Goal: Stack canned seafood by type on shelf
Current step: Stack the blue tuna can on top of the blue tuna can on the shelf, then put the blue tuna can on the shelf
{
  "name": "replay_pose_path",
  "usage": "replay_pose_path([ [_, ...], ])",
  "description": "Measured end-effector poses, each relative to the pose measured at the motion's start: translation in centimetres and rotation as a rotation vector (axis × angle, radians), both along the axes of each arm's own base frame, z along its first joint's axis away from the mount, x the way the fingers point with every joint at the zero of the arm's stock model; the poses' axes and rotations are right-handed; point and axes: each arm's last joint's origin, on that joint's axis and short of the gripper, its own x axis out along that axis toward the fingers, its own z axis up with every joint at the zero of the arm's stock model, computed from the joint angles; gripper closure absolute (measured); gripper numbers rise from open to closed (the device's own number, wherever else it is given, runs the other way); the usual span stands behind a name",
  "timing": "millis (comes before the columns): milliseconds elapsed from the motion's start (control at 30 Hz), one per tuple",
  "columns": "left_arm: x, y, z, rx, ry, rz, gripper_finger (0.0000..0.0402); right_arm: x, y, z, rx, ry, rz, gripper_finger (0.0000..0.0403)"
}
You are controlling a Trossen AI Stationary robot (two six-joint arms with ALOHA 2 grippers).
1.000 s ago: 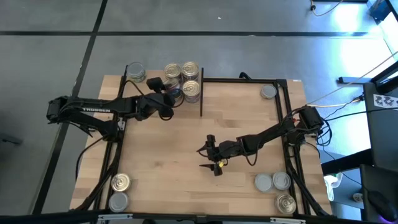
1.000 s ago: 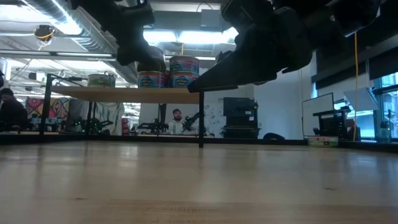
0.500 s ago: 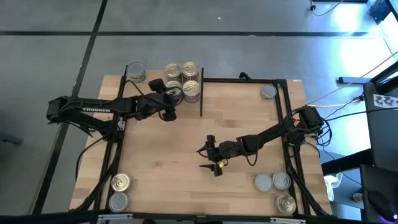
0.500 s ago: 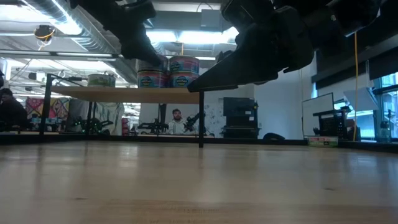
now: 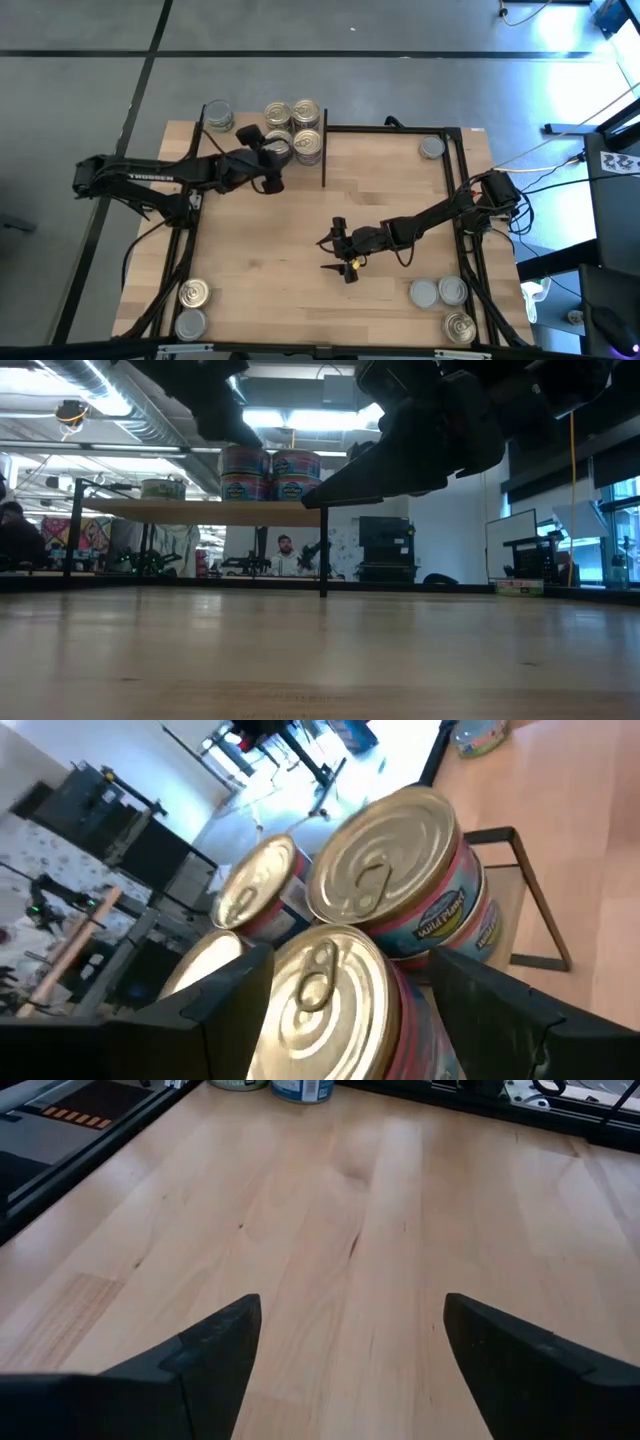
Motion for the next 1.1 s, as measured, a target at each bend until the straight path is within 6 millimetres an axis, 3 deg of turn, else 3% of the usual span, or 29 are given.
replay_pose_path([
  [167,-0.8,-0.6,0.1,0.013,0.063,-0.020,0.0137,-0.1,0.0,-0.2,-0.013,0.015,0.004,0.0091],
  [367,-0.9,0.5,-0.3,0.020,0.108,0.027,0.0136,-0.1,0.0,-0.2,-0.013,0.016,0.004,0.0091],
  [633,-0.9,0.8,0.1,0.007,0.041,0.052,0.0137,-0.1,0.0,-0.1,-0.011,0.012,0.003,0.0091],
  [767,-0.6,-1.4,0.4,-0.019,-0.007,-0.030,0.0137,-0.1,0.0,-0.1,-0.012,0.013,0.004,0.0091],
  [933,-1.1,-5.6,0.4,-0.082,-0.032,-0.190,0.0137,-0.1,0.0,-0.2,-0.014,0.017,0.004,0.0091],
  [1100,-2.9,-10.3,-1.6,-0.333,0.113,-0.405,0.0137,-0.1,0.0,-0.2,-0.014,0.017,0.004,0.0091],
])
